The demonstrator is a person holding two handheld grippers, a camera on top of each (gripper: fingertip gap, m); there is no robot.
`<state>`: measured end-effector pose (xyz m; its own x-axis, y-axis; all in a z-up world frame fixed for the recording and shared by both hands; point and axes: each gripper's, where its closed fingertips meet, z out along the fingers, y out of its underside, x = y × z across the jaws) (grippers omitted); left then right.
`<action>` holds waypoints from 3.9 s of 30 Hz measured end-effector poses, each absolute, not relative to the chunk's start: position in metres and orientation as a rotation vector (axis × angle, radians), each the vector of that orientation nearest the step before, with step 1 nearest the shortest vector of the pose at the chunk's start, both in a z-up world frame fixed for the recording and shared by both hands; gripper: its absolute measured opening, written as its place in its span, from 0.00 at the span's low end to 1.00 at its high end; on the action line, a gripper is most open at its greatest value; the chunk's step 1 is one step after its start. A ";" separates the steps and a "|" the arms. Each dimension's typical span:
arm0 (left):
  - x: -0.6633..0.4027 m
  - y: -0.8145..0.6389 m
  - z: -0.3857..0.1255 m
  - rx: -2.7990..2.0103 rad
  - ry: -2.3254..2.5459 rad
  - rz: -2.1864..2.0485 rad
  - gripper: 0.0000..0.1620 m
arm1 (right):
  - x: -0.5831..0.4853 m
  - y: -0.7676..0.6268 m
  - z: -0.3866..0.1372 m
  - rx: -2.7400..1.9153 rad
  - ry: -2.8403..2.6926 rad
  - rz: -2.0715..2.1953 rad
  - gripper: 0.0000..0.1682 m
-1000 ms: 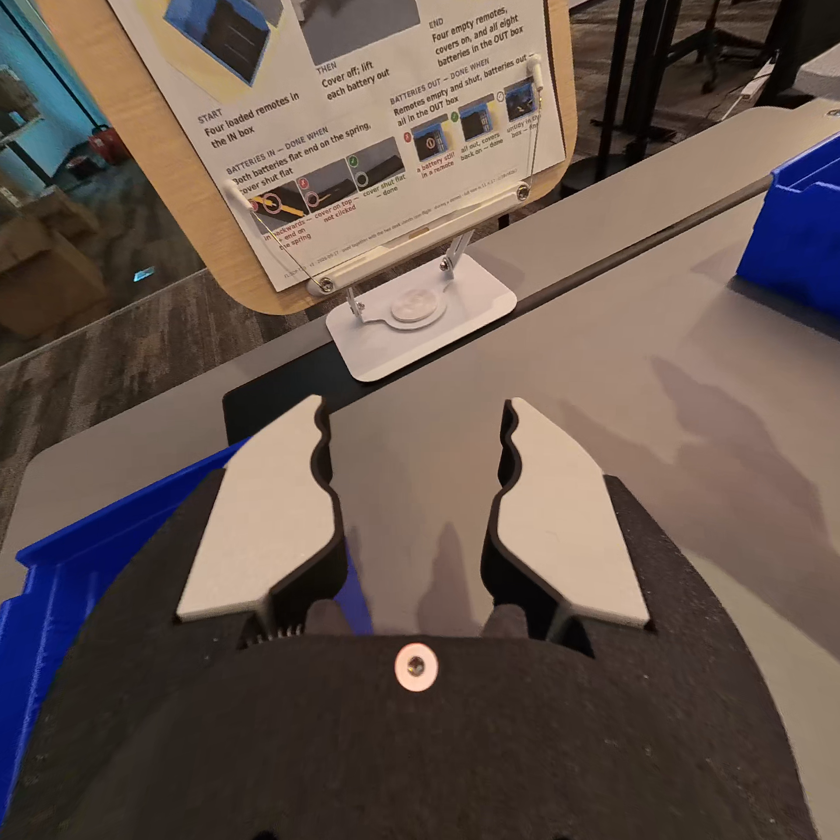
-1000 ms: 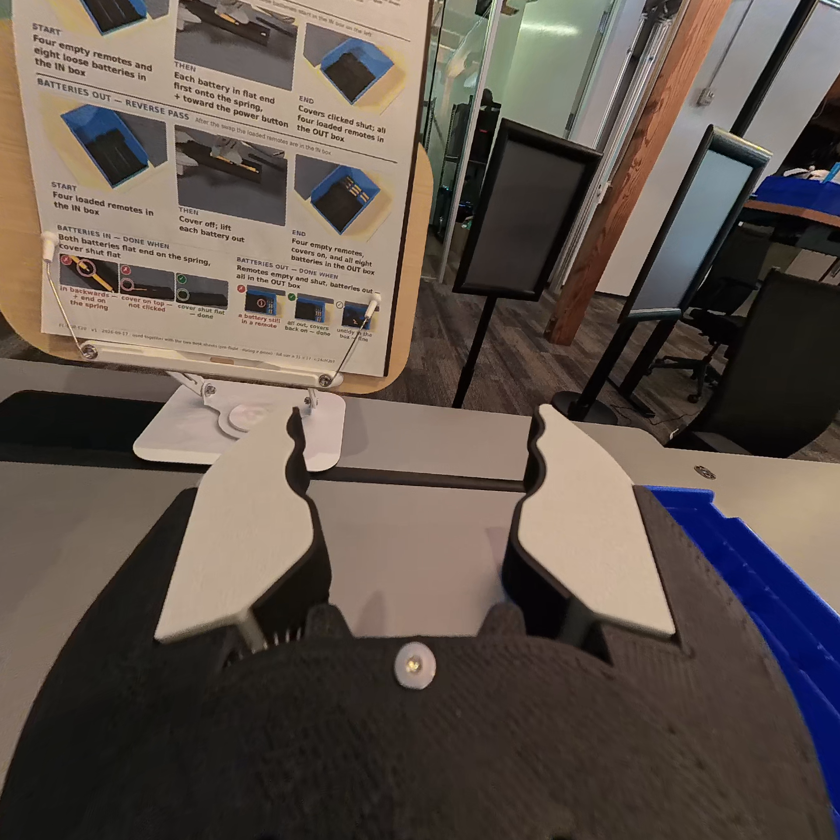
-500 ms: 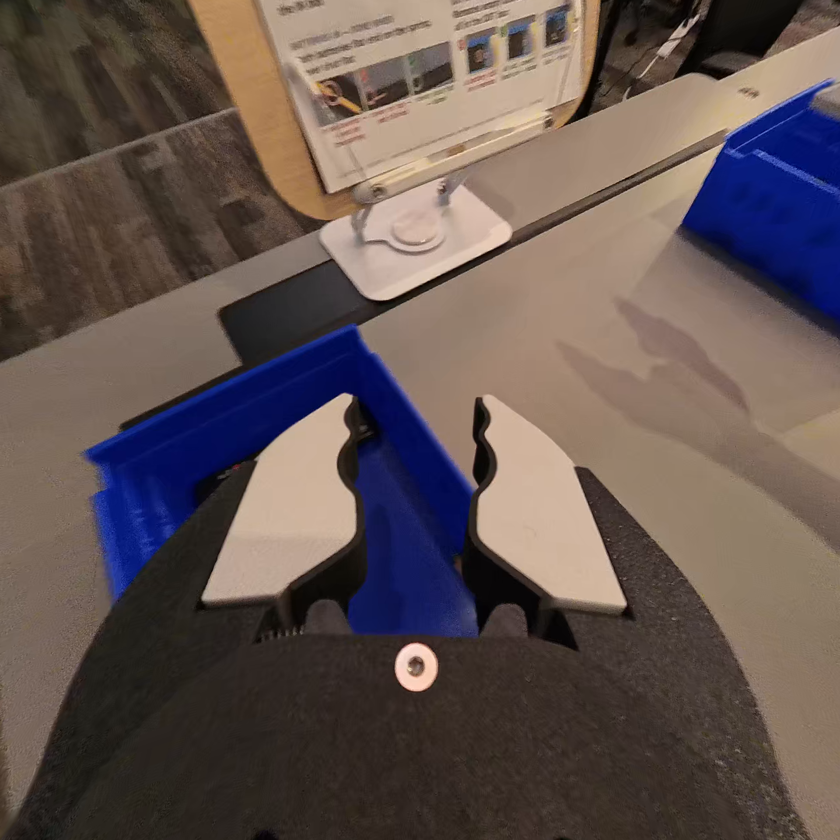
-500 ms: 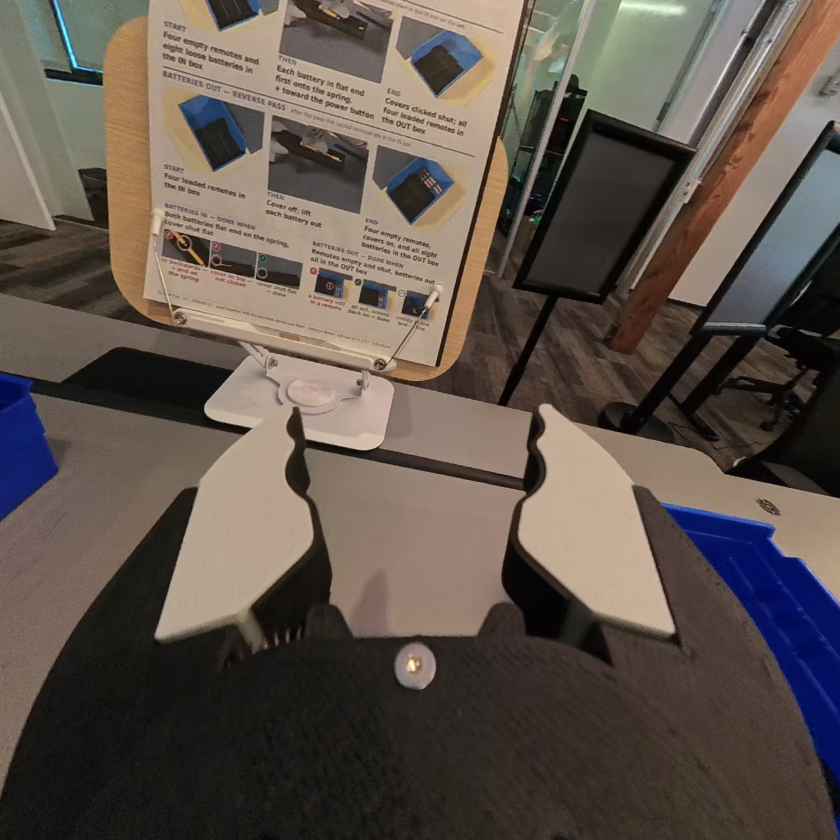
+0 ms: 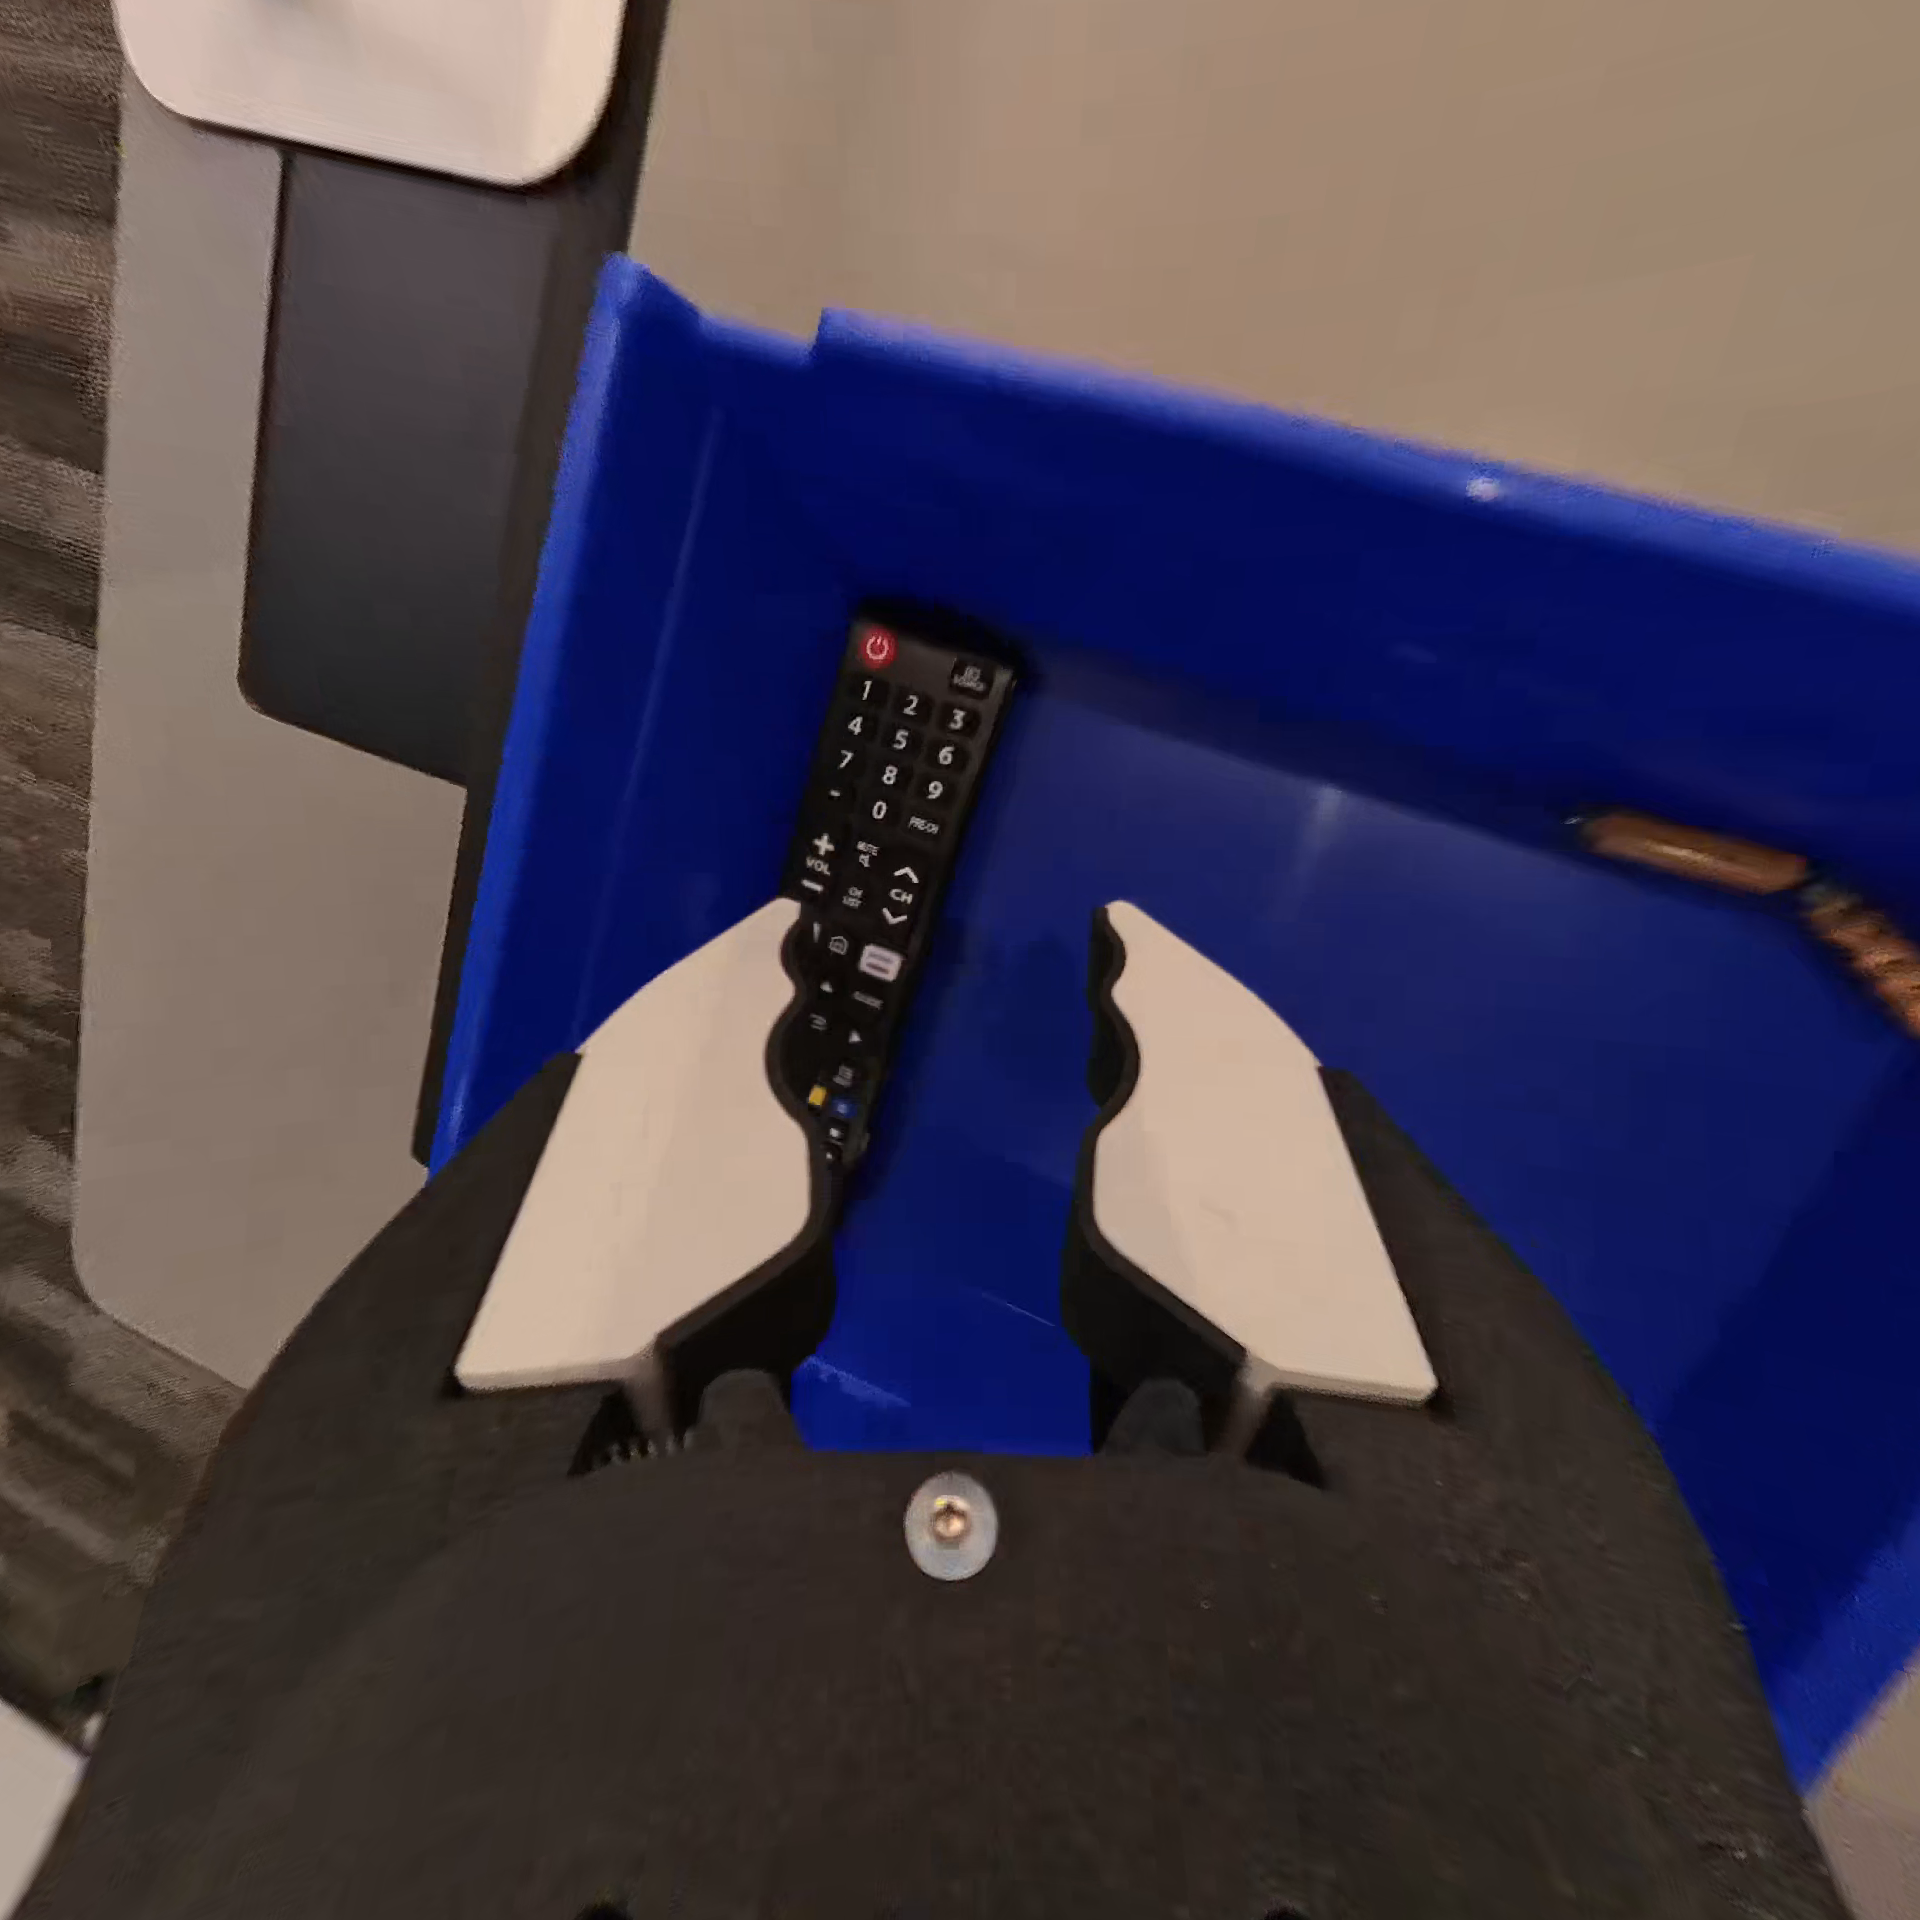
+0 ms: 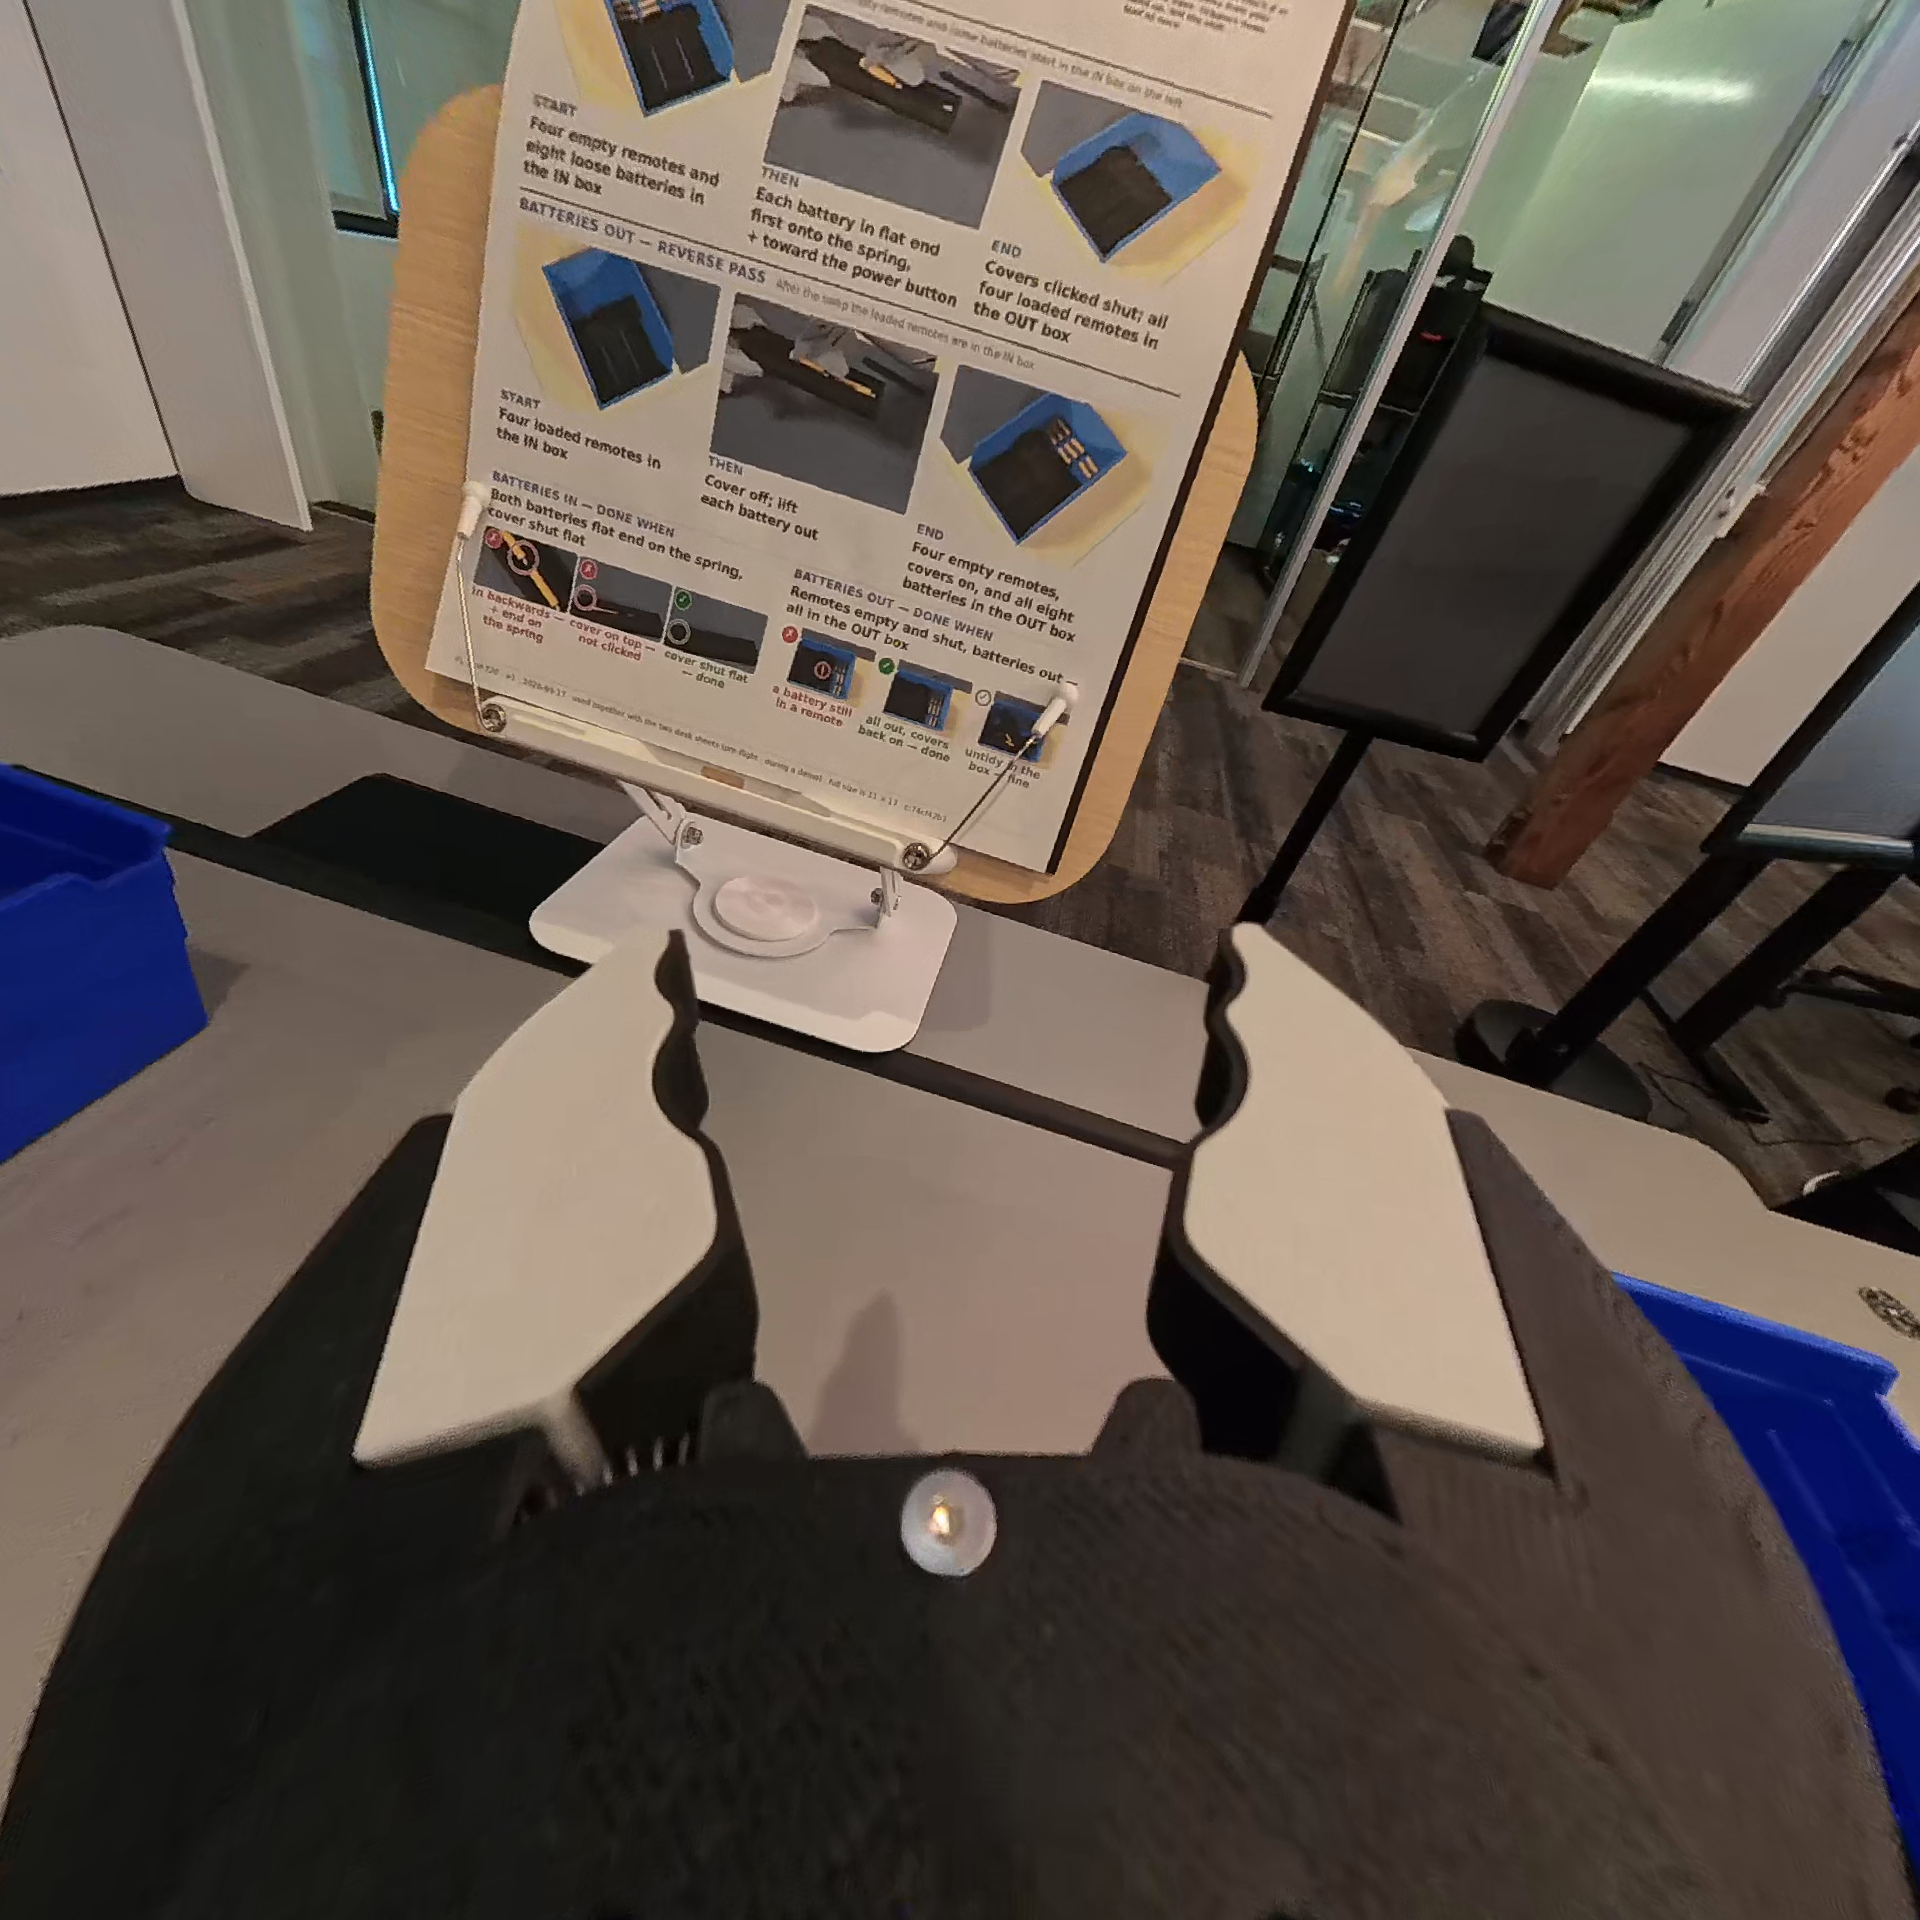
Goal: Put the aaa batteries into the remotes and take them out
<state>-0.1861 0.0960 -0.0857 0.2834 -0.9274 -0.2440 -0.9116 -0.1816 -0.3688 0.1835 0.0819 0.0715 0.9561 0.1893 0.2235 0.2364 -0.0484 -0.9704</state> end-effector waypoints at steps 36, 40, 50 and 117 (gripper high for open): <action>-0.206 0.109 -0.155 -2.374 1.882 0.019 0.21 | 0.171 0.093 0.047 -1.684 -0.399 0.129 0.56; -0.202 0.104 -0.133 -2.364 1.785 -0.047 0.15 | 0.166 0.092 0.046 -1.686 -0.421 0.130 0.56; -0.152 0.051 -0.005 -2.201 1.813 -0.194 0.14 | 0.045 0.021 0.056 -1.446 -1.024 0.445 0.43; 0.099 0.016 0.036 -1.305 0.955 -0.366 0.36 | 0.166 0.070 0.083 -1.730 -0.126 1.874 0.13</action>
